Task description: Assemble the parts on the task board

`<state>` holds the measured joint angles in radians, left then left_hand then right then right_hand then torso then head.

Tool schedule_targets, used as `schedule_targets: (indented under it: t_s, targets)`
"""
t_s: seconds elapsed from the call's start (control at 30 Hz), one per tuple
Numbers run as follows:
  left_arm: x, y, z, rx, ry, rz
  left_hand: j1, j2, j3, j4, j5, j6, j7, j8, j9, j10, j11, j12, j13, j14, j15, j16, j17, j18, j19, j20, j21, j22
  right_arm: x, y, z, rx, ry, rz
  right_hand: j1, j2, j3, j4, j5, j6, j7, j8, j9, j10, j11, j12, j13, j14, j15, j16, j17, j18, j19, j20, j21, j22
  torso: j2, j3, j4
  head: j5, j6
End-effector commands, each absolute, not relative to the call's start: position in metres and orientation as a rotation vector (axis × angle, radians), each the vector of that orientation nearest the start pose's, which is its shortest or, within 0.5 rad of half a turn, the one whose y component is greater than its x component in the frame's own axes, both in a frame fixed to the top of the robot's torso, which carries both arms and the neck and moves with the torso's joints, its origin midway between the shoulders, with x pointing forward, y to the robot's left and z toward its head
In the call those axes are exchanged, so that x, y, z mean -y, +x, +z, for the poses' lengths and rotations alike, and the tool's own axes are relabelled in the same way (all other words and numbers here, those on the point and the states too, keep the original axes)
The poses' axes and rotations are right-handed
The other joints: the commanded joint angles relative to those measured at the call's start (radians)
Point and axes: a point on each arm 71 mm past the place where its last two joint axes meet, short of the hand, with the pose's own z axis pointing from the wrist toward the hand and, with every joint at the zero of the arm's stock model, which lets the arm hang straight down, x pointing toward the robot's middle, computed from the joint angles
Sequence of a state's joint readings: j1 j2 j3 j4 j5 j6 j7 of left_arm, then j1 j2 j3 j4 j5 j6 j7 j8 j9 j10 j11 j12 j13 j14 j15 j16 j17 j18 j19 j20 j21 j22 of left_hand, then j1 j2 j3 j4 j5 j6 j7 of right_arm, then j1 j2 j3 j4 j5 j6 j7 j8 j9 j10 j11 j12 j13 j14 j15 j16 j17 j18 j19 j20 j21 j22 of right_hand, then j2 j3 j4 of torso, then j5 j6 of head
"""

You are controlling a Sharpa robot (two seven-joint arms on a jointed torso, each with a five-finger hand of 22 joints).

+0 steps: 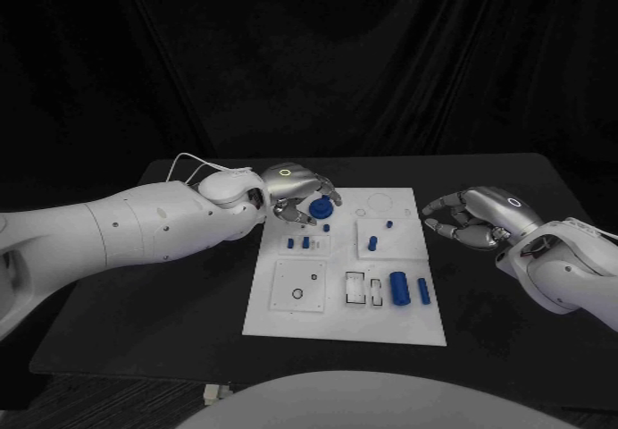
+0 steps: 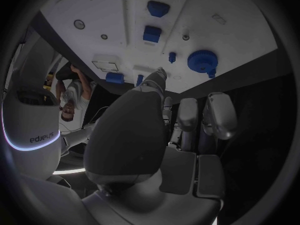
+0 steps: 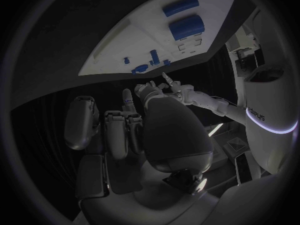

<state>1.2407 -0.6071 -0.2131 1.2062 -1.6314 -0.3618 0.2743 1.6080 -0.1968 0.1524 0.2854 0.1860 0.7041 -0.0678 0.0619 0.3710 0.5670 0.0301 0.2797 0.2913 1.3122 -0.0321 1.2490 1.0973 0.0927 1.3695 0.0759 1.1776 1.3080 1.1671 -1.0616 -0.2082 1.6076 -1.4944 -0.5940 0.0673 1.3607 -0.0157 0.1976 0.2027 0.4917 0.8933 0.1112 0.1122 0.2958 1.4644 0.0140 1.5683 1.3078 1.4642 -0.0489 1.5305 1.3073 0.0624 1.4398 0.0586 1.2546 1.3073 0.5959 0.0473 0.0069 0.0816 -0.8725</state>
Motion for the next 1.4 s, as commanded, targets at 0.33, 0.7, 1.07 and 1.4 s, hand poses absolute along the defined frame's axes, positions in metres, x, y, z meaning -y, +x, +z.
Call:
schedule_targets:
  t_s: [0.33, 0.7, 1.07, 1.4]
  targets:
    - [-0.134, 0.501, -0.248, -1.513, 0.847, -0.730, -0.012, 0.035, 0.018, -0.034, 0.006, 0.095, 0.034, 0.026, -0.069, 0.107, 0.012, 0.084, -0.034, 0.010, 0.010, 0.037, -0.005, -0.013, 0.024, 0.003, 0.020, 0.156, 0.274, 0.428, -0.228, -1.539, -0.199, 0.646, 0.000, -0.011, 0.009, 0.001, 0.008, 0.006, 0.001, 0.004, 0.000, 0.102, 0.003, -0.001, 0.258, 0.097, 0.000, 0.005, 0.231, 0.007, 0.007, 0.001, -0.002, 0.169, 0.000, 0.0001, -0.0008, 0.002, 0.000]
    - [-0.130, 0.504, -0.257, -1.573, 0.844, -0.702, -0.019, 0.052, 0.040, -0.067, 0.036, 0.154, 0.058, 0.044, -0.077, 0.149, 0.014, 0.109, -0.039, 0.007, 0.014, 0.043, -0.019, -0.018, 0.037, 0.005, 0.043, 0.164, 0.274, 0.428, -0.229, -1.550, -0.197, 0.640, -0.001, -0.011, 0.010, 0.001, 0.009, 0.007, 0.001, 0.005, 0.000, 0.101, 0.003, -0.002, 0.257, 0.096, 0.000, 0.003, 0.230, 0.008, 0.006, 0.001, -0.003, 0.168, 0.000, 0.0002, -0.0010, -0.001, 0.000]
    - [-0.124, 0.508, -0.262, -1.601, 0.849, -0.688, -0.024, 0.054, 0.066, -0.088, 0.042, 0.177, 0.066, 0.042, -0.087, 0.198, 0.013, 0.112, -0.053, 0.018, 0.016, 0.055, -0.018, -0.022, 0.048, 0.007, 0.063, 0.169, 0.275, 0.429, -0.230, -1.557, -0.195, 0.634, -0.001, -0.010, 0.010, 0.001, 0.010, 0.007, 0.002, 0.005, 0.000, 0.100, 0.004, -0.003, 0.256, 0.096, 0.000, 0.002, 0.229, 0.008, 0.006, 0.001, -0.005, 0.168, 0.000, 0.0000, -0.0009, 0.004, 0.000]
    - [-0.121, 0.513, -0.266, -1.616, 0.852, -0.676, -0.041, 0.050, 0.096, -0.097, 0.038, 0.193, 0.071, 0.041, -0.092, 0.259, 0.010, 0.121, -0.055, 0.028, 0.018, 0.066, -0.016, -0.026, 0.059, 0.009, 0.084, 0.175, 0.275, 0.430, -0.231, -1.561, -0.193, 0.630, -0.001, -0.009, 0.011, 0.001, 0.011, 0.007, 0.002, 0.005, 0.000, 0.100, 0.004, -0.003, 0.255, 0.096, 0.000, 0.002, 0.229, 0.008, 0.005, 0.001, -0.007, 0.167, 0.000, -0.0001, -0.0013, 0.005, 0.000]
